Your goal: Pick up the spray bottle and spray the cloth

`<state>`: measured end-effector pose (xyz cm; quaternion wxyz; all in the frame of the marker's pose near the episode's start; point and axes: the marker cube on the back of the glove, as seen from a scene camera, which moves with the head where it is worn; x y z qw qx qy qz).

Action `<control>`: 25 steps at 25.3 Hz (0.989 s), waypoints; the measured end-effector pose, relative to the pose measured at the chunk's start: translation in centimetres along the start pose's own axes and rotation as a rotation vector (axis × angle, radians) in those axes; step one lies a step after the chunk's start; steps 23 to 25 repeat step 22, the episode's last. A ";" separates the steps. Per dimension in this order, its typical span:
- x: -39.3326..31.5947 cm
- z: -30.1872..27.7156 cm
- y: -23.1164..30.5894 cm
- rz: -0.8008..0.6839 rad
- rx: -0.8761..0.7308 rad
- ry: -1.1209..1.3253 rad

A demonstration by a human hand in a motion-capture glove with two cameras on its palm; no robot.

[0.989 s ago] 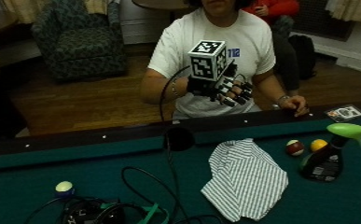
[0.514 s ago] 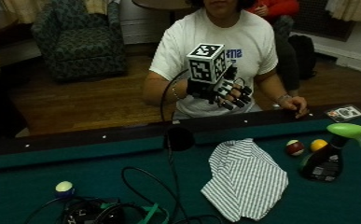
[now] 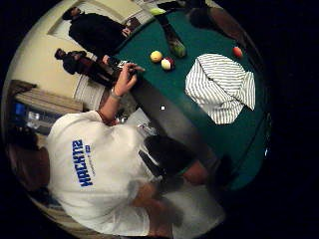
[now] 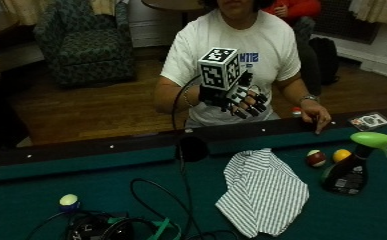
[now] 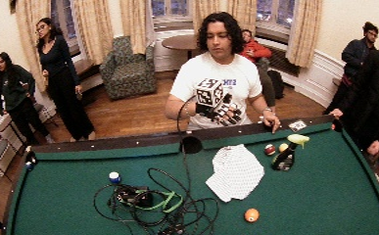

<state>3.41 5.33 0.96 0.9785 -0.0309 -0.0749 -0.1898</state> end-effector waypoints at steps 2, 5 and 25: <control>0.3 -0.1 0.1 0.007 -0.002 0.002; 0.4 -0.1 0.2 0.013 -0.005 0.001; 0.5 0.3 0.6 0.029 -0.018 -0.002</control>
